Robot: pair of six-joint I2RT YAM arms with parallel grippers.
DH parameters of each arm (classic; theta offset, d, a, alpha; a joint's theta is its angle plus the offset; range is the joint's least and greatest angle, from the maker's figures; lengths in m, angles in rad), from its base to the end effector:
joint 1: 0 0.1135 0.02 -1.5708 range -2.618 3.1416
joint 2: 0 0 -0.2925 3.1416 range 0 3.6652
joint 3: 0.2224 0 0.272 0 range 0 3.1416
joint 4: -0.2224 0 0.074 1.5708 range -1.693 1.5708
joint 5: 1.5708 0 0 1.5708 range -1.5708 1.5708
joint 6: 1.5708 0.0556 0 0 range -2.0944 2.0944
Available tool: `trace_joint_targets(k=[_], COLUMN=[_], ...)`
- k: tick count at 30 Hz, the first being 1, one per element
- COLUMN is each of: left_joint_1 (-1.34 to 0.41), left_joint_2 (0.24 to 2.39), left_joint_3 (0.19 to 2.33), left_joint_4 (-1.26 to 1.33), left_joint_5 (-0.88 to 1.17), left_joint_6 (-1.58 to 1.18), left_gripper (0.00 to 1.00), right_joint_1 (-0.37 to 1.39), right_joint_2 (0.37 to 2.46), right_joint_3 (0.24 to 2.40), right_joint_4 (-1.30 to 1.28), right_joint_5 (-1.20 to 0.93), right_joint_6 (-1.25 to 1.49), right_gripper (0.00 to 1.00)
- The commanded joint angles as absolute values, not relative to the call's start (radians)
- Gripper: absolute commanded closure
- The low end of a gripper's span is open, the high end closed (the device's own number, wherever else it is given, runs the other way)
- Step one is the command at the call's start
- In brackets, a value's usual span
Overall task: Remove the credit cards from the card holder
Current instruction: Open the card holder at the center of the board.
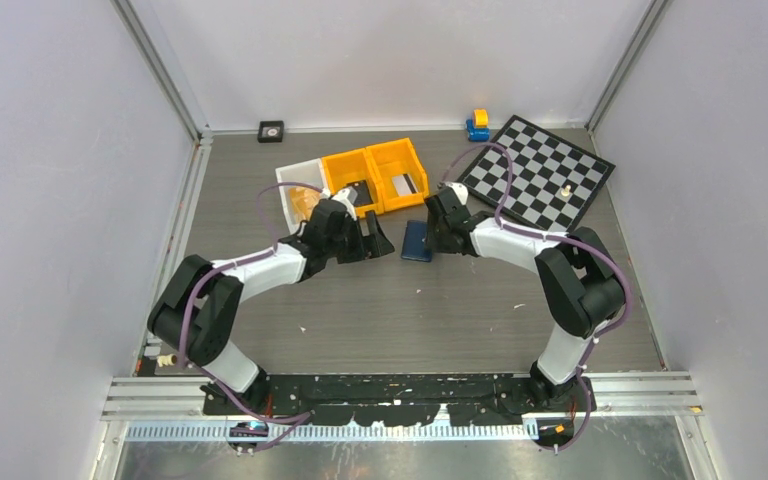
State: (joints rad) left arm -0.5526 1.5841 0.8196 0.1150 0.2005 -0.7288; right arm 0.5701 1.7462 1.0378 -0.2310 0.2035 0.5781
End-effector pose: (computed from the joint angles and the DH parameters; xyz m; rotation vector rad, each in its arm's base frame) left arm 0.2999 -0.1980 0.1879 -0.0905 2.3659 -0.8922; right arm 0.3322 0.1996 0.1708 0.0932 2.4952 0.2287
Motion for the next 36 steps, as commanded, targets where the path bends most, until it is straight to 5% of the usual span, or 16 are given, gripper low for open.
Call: trace_joint_targets(k=[1,7,17,36], left_joint_1=[-0.555,-0.555,-0.558,-0.605], left_joint_2=[1.522,1.502,1.517,1.707], left_joint_3=[0.806,0.798,0.801,0.913], left_joint_4=[0.16,0.166,0.18,0.255], left_joint_5=[0.172,0.174,0.2,0.403], left_joint_6=[-0.726,-0.714,-0.711,-0.657], left_gripper=[0.17,0.17,0.17,0.17], right_joint_1=[0.575,0.574,0.576,0.575], right_joint_2=[1.74,1.657,1.469,1.447], right_joint_3=[1.079,1.026,0.916,0.887], right_joint_4=[-0.236,-0.19,-0.071,-0.005], right_joint_5=[0.221,0.202,0.127,0.014], right_joint_6=[0.56,0.558,0.544,0.556], right_gripper=[0.72,0.98,1.0,1.0])
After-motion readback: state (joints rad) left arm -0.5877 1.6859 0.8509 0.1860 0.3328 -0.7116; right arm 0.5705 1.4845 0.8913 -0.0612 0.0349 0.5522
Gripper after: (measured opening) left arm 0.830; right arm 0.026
